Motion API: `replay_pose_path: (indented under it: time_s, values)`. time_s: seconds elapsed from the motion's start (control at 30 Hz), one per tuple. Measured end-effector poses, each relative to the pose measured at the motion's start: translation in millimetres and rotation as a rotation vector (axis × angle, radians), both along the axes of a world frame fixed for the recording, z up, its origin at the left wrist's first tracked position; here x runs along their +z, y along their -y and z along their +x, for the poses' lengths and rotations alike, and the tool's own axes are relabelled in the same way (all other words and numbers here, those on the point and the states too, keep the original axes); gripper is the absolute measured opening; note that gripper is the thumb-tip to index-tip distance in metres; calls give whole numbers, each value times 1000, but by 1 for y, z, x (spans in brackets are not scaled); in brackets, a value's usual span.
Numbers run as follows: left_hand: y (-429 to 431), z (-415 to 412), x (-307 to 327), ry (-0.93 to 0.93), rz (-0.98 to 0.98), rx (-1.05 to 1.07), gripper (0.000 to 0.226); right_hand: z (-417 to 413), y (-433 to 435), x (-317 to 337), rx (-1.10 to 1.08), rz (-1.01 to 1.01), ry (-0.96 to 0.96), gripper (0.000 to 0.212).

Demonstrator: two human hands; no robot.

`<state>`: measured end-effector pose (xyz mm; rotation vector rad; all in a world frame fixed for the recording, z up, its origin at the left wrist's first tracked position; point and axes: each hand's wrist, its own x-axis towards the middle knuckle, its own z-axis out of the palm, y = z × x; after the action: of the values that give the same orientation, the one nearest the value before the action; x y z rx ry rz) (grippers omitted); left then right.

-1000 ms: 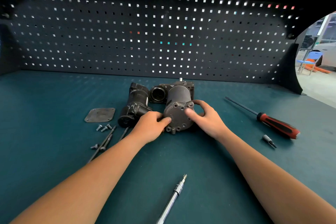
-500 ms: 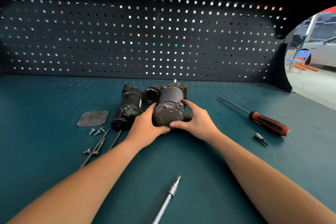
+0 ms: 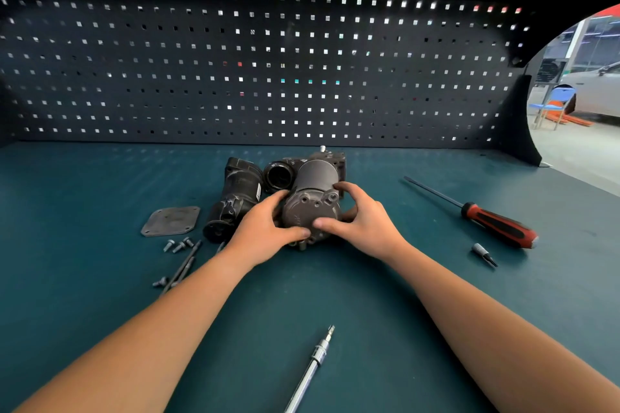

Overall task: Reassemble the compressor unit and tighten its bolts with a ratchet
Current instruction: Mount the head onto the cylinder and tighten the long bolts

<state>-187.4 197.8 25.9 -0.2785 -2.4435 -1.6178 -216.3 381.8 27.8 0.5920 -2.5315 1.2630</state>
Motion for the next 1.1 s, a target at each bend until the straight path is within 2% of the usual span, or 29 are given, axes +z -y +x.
replay_pose_path:
  time_s: [0.13, 0.27, 0.47, 0.67, 0.73, 0.87, 0.97, 1.1]
  values:
    - [3, -2, 2, 37, -20, -53, 89, -1, 0, 1, 7, 14, 6, 82]
    - [0, -3, 2, 20, 31, -24, 88, -3, -3, 1, 32, 82, 40, 96]
    - [2, -2, 6, 48, 47, -34, 87, 0, -1, 2, 33, 51, 22, 85]
    - [6, -1, 9, 102, 100, -105, 72, 3, 1, 4, 52, 10, 71, 80]
    - [5, 0, 8, 85, 97, -97, 71, 3, 2, 5, 67, 25, 101, 84]
    - [3, 0, 5, 43, 116, -57, 67, 3, 6, 6, 110, 176, 203, 118]
    - [2, 0, 3, 1, 83, -37, 67, 2, 6, 4, 79, 224, 165, 116]
    - [3, -1, 0, -8, 73, -54, 69, 2, 4, 3, 74, 191, 128, 108]
